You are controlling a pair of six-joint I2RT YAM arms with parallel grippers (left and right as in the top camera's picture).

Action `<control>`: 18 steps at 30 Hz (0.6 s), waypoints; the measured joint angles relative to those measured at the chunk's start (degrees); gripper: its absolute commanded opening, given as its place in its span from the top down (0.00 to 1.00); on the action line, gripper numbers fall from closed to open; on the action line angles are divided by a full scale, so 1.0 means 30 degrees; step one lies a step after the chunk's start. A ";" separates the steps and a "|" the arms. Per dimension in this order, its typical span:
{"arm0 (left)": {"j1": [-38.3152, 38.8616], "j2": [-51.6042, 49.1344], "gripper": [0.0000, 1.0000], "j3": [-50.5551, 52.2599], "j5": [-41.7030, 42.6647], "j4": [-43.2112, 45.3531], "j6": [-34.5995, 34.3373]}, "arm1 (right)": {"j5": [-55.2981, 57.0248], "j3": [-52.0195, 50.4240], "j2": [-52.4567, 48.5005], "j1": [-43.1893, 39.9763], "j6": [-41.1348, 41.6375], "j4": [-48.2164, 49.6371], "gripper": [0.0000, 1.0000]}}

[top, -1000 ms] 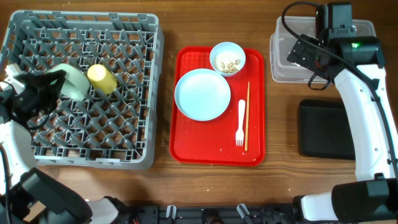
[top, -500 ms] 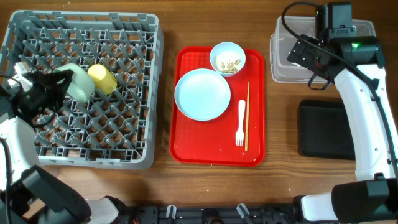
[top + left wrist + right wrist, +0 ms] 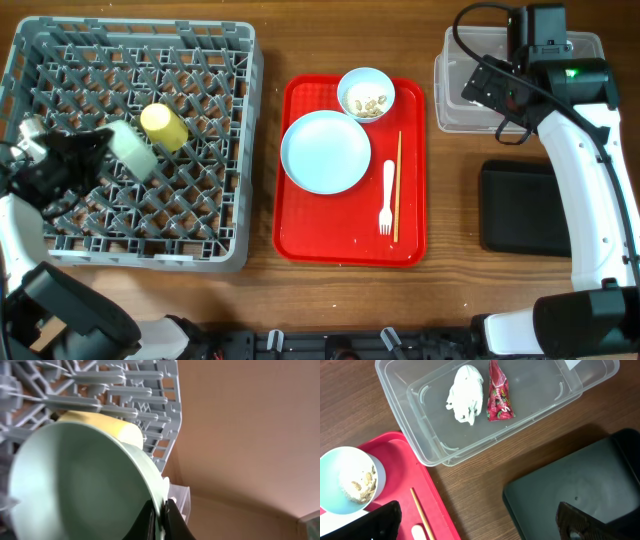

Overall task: Sort waste into correct bins and load items into the dishwasher rack
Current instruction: 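Lower the green saucer into the rack and open the left gripper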

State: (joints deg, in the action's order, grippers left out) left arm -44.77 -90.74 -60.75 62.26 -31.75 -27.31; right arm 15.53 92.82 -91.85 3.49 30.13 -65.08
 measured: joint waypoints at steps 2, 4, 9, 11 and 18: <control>-0.0452 0.0197 0.96 0.0000 -0.0160 -0.0503 0.0226 | 0.0000 0.0000 0.0000 0.0000 0.0000 0.0000 0.00; -0.0831 0.0546 0.96 0.0036 -0.0503 -0.0962 0.0386 | 0.0000 0.0000 0.0000 0.0000 -0.0007 0.0000 0.00; -0.1581 0.2616 0.85 0.0138 -0.2550 -0.3206 0.0576 | 0.0000 0.0000 0.0000 0.0000 -0.0007 0.0007 0.00; -0.1821 0.3585 0.78 0.0153 -0.5071 -0.4386 0.0568 | 0.0000 0.0000 0.0000 0.0000 0.0000 -0.0007 0.00; -0.2062 0.4685 0.68 0.0160 -1.0557 -0.5209 0.0809 | 0.0000 0.0000 0.0000 0.0000 0.0000 0.0000 0.00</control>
State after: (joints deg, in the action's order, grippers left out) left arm -50.96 -76.69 -60.27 30.59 -47.37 -24.88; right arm 15.53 92.82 -91.85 3.49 30.13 -65.08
